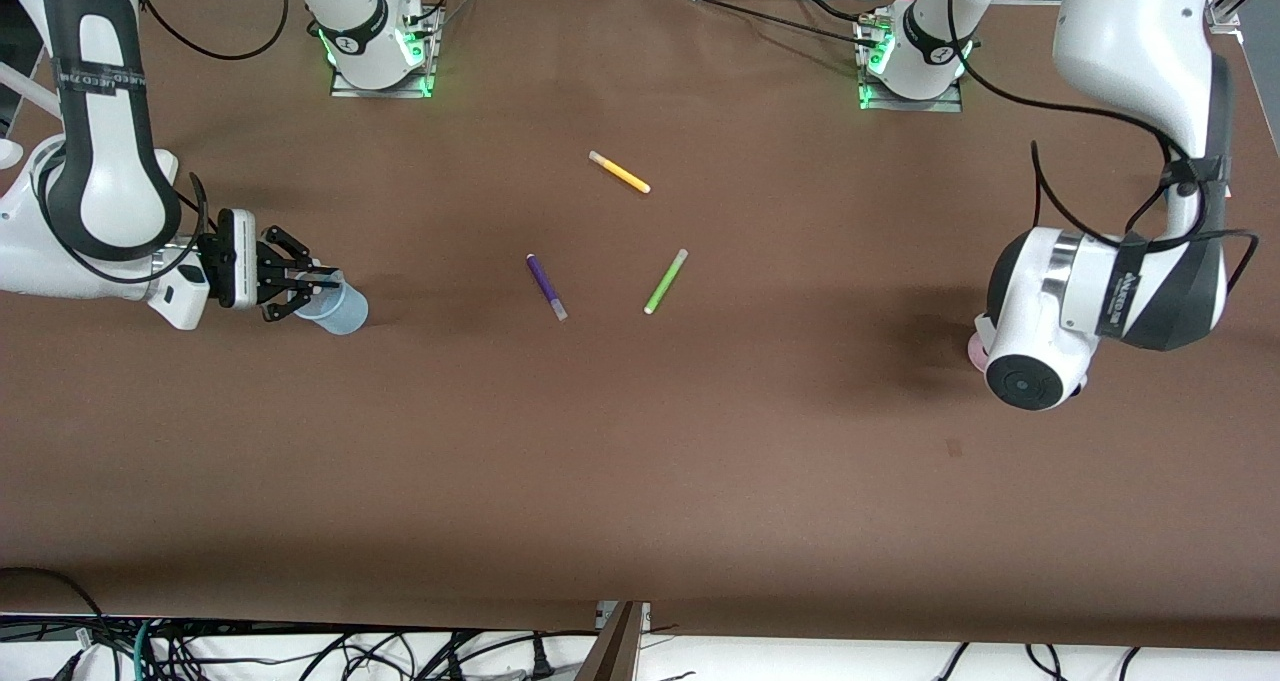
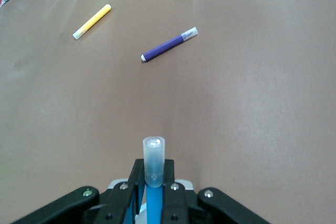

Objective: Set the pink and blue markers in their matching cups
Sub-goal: 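Release the blue marker into the blue cup with the right gripper, then release the pink marker into the pink cup while the right gripper withdraws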

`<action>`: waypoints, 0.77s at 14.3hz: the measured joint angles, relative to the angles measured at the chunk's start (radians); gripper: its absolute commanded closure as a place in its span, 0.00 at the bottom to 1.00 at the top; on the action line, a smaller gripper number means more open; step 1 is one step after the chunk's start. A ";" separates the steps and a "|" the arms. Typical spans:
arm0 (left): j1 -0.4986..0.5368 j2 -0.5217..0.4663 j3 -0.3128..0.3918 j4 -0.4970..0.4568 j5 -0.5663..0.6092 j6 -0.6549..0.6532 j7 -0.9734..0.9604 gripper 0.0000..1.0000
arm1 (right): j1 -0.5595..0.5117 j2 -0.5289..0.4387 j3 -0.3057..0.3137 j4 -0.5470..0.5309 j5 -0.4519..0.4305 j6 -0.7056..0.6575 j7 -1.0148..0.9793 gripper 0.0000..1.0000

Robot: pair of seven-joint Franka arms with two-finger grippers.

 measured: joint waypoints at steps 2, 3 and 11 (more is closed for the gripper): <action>-0.001 0.035 -0.001 0.000 0.015 0.022 0.000 1.00 | -0.011 0.001 0.000 0.007 0.004 -0.015 0.032 0.00; -0.002 0.044 -0.002 0.000 0.018 0.037 0.000 0.89 | -0.013 -0.001 0.000 0.020 0.005 -0.024 0.081 0.00; -0.006 0.047 -0.009 0.033 0.015 0.069 -0.003 0.00 | 0.015 -0.018 0.005 0.353 -0.257 -0.173 1.060 0.00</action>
